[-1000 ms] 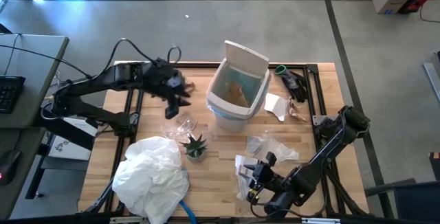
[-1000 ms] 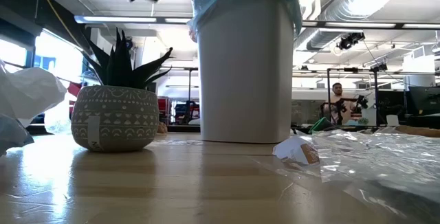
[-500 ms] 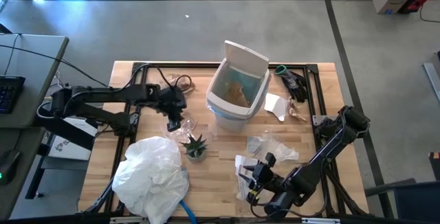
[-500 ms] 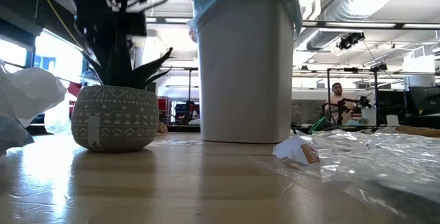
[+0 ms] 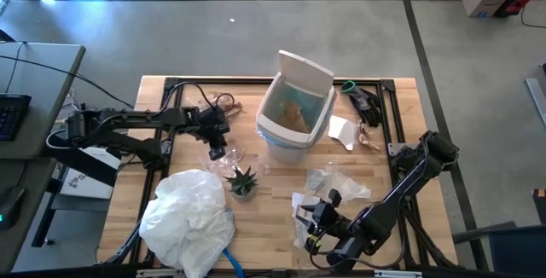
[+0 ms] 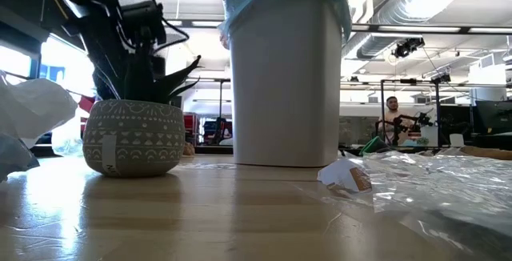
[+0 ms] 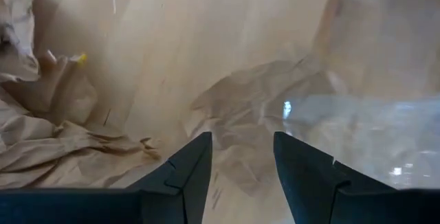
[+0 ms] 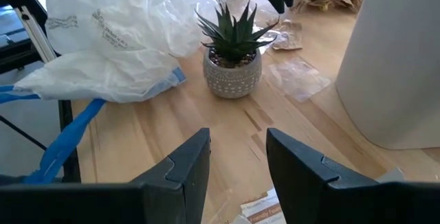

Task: Place trash/remove bag and relplace
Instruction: Put the brown napkin into the trash bin

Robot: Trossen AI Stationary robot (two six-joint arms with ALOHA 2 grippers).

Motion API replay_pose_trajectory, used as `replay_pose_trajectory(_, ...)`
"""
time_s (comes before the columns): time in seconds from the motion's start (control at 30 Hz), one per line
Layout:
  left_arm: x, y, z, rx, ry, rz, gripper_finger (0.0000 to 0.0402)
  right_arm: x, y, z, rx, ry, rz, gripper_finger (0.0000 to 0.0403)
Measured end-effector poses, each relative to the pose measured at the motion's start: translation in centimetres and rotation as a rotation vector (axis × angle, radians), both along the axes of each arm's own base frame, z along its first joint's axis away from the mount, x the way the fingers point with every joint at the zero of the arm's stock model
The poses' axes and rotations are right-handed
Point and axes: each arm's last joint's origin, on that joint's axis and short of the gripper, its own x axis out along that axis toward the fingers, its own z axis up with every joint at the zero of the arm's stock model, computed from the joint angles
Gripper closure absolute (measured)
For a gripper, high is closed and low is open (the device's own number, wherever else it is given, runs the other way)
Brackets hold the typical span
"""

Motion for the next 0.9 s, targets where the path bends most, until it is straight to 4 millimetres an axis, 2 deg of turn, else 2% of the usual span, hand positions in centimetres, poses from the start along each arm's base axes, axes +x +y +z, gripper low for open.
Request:
replay_pose_trajectory(0.27,1.0,0.7,-2.5,-0.042,0.083,0.056,0.0262,0.1,0.1,0.1,0.017,-0.018,0.000,0.0275)
replay_pose_trajectory(0.5,2.4,0.9,-3.8,-0.065,0.048,0.044,0.0270,0.2,0.2,0.1,0.022,-0.026,-0.002,0.0275)
replay_pose_trajectory(0.6,2.6,1.0,-4.1,-0.037,0.058,0.050,0.0301,0.2,0.2,0.2,0.024,-0.029,-0.002,0.0275)
replay_pose_trajectory(0.73,2.6,1.1,-4.2,-0.007,0.065,0.048,0.0380,0.2,0.2,0.2,0.023,-0.028,-0.002,0.0275)
replay_pose_trajectory(0.9,2.9,1.3,-3.9,0.018,0.044,0.055,0.0398,0.3,0.0,0.2,0.021,-0.027,-0.006,0.0275)
